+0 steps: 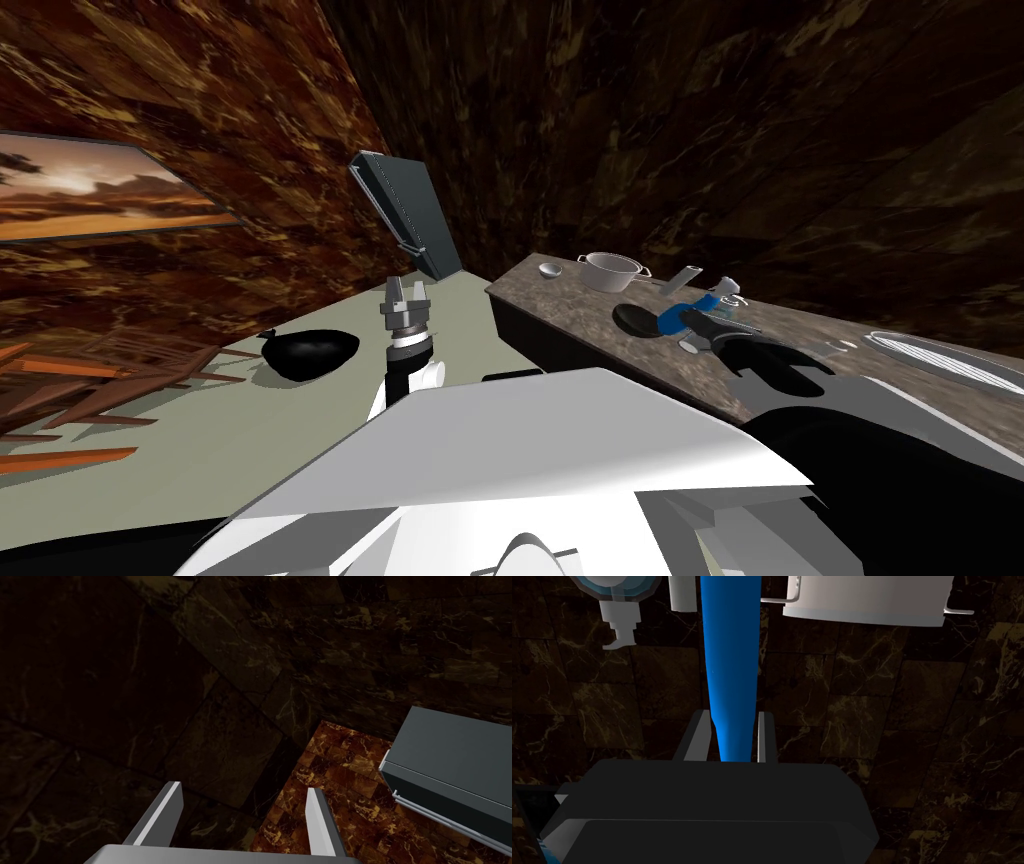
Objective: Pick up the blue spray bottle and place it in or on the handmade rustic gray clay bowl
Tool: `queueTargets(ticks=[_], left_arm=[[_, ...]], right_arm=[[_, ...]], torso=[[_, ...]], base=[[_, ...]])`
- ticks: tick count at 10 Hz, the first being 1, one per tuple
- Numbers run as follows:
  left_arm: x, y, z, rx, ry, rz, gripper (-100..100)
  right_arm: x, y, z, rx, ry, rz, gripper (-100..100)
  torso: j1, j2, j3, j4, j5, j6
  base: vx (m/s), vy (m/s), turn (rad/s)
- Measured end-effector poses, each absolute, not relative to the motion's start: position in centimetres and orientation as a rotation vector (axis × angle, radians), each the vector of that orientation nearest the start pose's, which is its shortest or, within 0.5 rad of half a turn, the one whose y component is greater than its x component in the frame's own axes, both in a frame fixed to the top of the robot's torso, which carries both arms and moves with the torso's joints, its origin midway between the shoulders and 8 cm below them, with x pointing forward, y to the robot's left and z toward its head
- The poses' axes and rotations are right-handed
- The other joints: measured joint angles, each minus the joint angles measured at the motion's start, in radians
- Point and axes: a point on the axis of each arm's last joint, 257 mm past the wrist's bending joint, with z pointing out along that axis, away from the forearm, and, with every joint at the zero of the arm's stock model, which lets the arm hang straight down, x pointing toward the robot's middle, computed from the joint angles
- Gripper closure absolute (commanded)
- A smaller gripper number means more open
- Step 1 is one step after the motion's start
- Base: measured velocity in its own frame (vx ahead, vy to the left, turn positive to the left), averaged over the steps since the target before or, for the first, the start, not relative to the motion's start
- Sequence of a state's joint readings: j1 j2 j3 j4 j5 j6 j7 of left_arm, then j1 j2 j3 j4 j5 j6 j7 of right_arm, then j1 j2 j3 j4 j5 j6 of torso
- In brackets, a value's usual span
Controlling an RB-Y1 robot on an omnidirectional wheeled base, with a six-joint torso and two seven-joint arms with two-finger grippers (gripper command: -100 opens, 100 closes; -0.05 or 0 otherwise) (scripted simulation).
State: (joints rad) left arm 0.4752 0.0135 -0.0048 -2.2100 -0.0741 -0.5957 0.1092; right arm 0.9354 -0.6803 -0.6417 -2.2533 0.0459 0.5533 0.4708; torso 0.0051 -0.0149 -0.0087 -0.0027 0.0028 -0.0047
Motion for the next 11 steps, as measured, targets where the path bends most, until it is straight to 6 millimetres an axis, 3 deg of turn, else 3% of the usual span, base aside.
queueTargets(ticks=[1,2,6,7,8,11], left_arm=[[34.5,26.3,1.8,-0.602,0.612,-1.387,0],[34.5,26.3,1.8,-0.602,0.612,-1.388,0],[34.5,26.3,1.8,-0.602,0.612,-1.388,0],[34.5,26.3,1.8,-0.602,0.612,-1.388,0],[34.5,26.3,1.8,-0.602,0.612,-1.388,0],[34.5,26.3,1.8,-0.602,0.612,-1.388,0]], right_arm=[[23.8,-63.5,-10.6,0.637,1.717,-0.542,100],[23.9,-63.5,-10.4,0.635,1.715,-0.541,-100],[23.9,-63.5,-10.4,0.635,1.715,-0.54,-100],[23.9,-63.5,-10.4,0.635,1.715,-0.54,0],[23.9,-63.5,-10.4,0.635,1.715,-0.54,-100],[23.9,-62.9,-8.4,0.636,1.711,-0.54,-100]], torso=[[-0.001,0.001,0.001,0.0,0.0,0.0],[-0.002,0.007,0.004,0.001,-0.001,0.002],[-0.003,0.015,0.009,0.003,-0.001,0.002],[-0.003,0.015,0.009,0.003,-0.001,0.002],[-0.003,0.016,0.009,0.003,-0.001,0.002],[-0.005,0.016,0.009,0.003,-0.001,0.002]], base=[[0.078,0.004,0.024],[0.017,0.002,0.004],[0.002,0.0,0.0],[0.0,0.0,0.0],[0.003,-0.017,-0.01],[0.001,-0.031,-0.006]])
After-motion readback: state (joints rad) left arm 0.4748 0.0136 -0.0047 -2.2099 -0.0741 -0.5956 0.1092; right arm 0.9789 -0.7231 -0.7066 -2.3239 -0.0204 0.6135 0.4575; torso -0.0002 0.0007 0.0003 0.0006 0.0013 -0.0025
